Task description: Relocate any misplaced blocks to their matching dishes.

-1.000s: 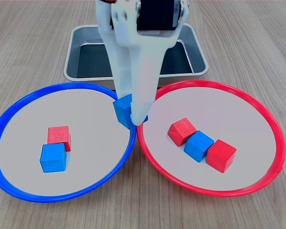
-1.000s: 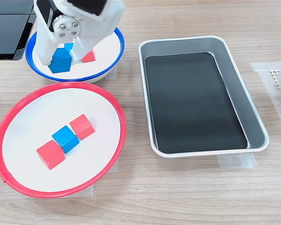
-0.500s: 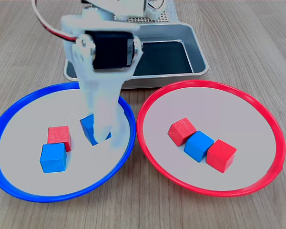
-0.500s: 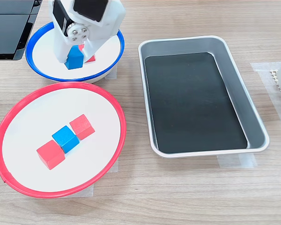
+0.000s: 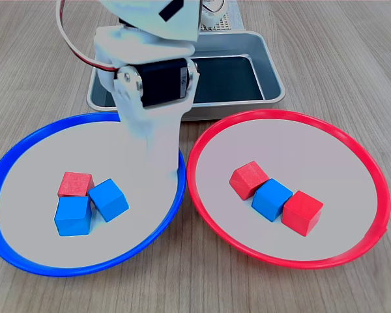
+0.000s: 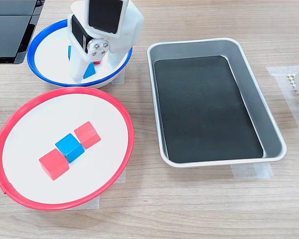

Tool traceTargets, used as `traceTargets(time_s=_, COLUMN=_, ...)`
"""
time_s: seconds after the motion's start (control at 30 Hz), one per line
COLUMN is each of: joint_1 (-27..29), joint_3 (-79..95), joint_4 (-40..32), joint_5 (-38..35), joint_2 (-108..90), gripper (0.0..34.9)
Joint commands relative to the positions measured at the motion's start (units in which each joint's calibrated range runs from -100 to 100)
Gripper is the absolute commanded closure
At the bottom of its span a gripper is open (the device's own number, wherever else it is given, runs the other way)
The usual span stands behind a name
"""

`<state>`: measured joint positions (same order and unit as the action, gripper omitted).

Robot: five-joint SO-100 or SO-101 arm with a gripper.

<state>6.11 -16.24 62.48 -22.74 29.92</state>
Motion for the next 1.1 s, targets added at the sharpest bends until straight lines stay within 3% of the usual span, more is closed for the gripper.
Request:
traceTargets(time_s=0.0, joint_1=1.09, joint_3=-0.73, joint_4=2.60, joint_5=-0.24, joint_2=-3.01, gripper=17.2)
traceTargets(time_s=0.37, joint_1=2.60, joint_3=1.72, joint_4=4.50, joint_5=-0.05, joint_2=-8.47, gripper=18.2)
traceTargets(time_s=0.8, joint_1=6.55, joint_3=0.27, joint_4=1.12, joint_5=7.42, joint_2=-10.01, gripper=21.9)
traceTargets(time_s=1.07, joint_1=9.09, joint_3=0.18, joint_4=1.12, joint_5=11.77, joint_2=-8.22, gripper=20.9)
